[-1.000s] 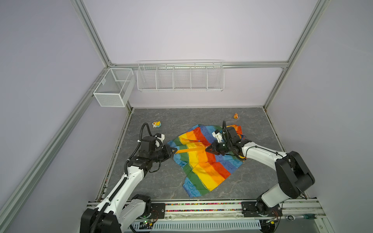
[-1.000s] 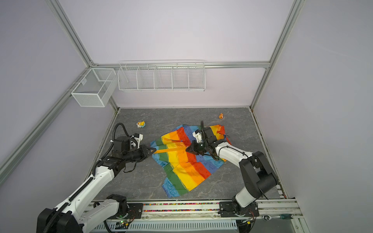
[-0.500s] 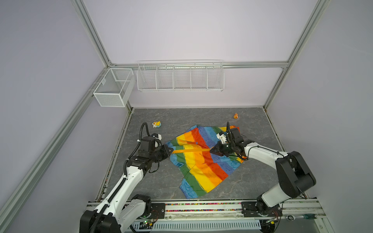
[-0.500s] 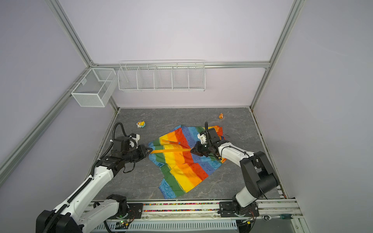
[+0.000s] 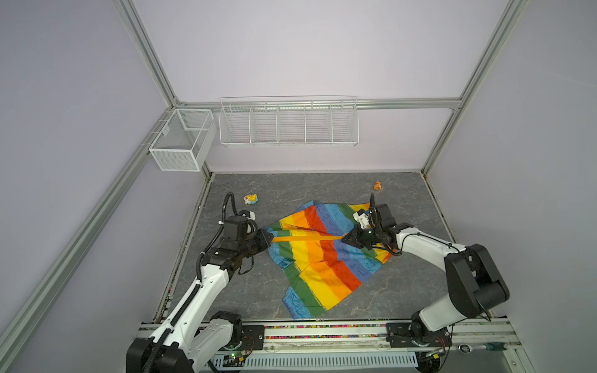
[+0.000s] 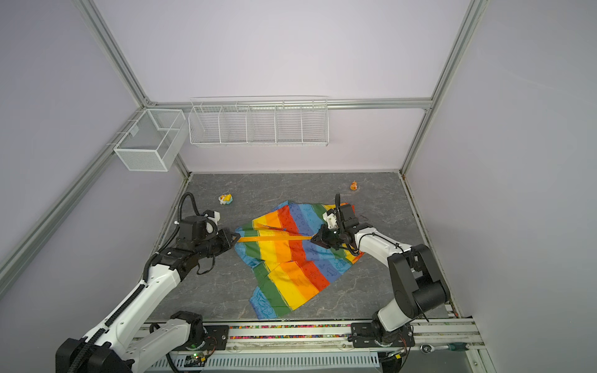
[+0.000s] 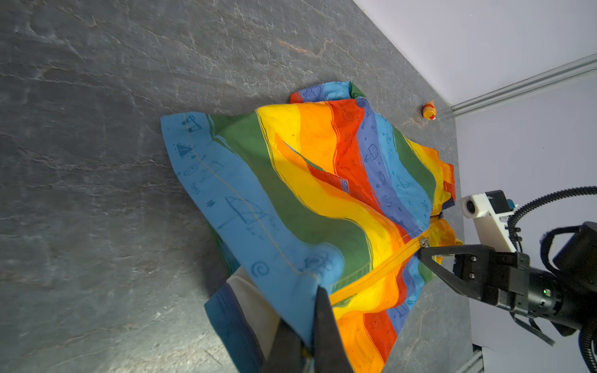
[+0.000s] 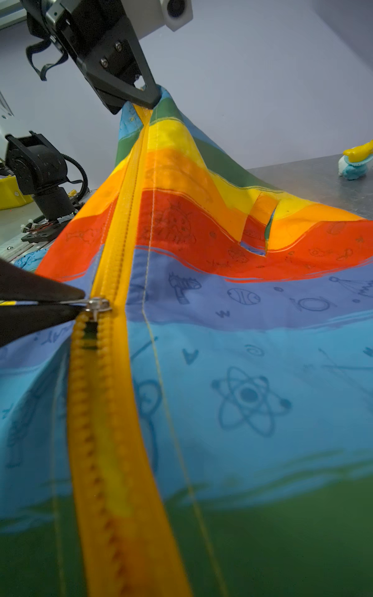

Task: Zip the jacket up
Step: 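Pull the slider with the right gripper farther from the robot to the collar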

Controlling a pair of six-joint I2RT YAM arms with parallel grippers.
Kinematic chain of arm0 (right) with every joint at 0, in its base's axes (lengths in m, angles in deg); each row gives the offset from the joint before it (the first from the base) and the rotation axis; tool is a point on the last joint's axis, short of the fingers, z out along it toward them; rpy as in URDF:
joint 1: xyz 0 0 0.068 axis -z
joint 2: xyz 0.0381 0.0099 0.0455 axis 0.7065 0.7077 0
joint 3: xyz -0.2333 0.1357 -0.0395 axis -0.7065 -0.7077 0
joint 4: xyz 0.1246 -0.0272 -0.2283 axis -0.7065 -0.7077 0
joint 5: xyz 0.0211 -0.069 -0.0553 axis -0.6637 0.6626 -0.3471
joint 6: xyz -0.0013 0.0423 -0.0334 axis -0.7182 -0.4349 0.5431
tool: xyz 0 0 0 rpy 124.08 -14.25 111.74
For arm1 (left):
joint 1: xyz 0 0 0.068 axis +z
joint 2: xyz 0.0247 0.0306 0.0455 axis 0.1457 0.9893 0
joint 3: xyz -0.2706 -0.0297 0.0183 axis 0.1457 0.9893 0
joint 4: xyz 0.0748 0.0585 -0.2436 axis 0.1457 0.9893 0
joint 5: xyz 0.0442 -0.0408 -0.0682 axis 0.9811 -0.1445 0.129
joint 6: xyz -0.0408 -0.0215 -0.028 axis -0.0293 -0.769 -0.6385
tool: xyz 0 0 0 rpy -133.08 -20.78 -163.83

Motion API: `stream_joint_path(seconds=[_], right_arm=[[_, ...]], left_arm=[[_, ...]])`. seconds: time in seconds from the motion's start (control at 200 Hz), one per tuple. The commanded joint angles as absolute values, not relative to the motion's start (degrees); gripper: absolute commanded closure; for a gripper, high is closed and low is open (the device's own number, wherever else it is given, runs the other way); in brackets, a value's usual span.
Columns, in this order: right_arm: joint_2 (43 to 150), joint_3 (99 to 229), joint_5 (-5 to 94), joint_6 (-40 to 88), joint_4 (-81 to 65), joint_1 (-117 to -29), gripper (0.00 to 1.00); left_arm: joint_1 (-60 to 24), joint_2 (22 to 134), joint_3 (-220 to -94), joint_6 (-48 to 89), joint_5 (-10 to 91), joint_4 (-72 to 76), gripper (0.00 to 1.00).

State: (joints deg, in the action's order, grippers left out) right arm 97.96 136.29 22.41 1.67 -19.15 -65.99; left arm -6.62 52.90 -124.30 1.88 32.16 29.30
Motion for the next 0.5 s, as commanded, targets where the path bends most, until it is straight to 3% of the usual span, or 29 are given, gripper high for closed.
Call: stream_joint_path(seconds=[0.0,0.495], right_arm=[[96.5,134.7,25.6,3.5,-23.0,-63.4,0.93],[96.0,133.8,24.8,7.2,-26.3,-52.3,0.93]], left_arm=[[-5.5,52.2,-126.6,3.3,36.9,30.5,1.0],[-5.2,52.1,-126.6,3.5,37.6,30.5,1.0]])
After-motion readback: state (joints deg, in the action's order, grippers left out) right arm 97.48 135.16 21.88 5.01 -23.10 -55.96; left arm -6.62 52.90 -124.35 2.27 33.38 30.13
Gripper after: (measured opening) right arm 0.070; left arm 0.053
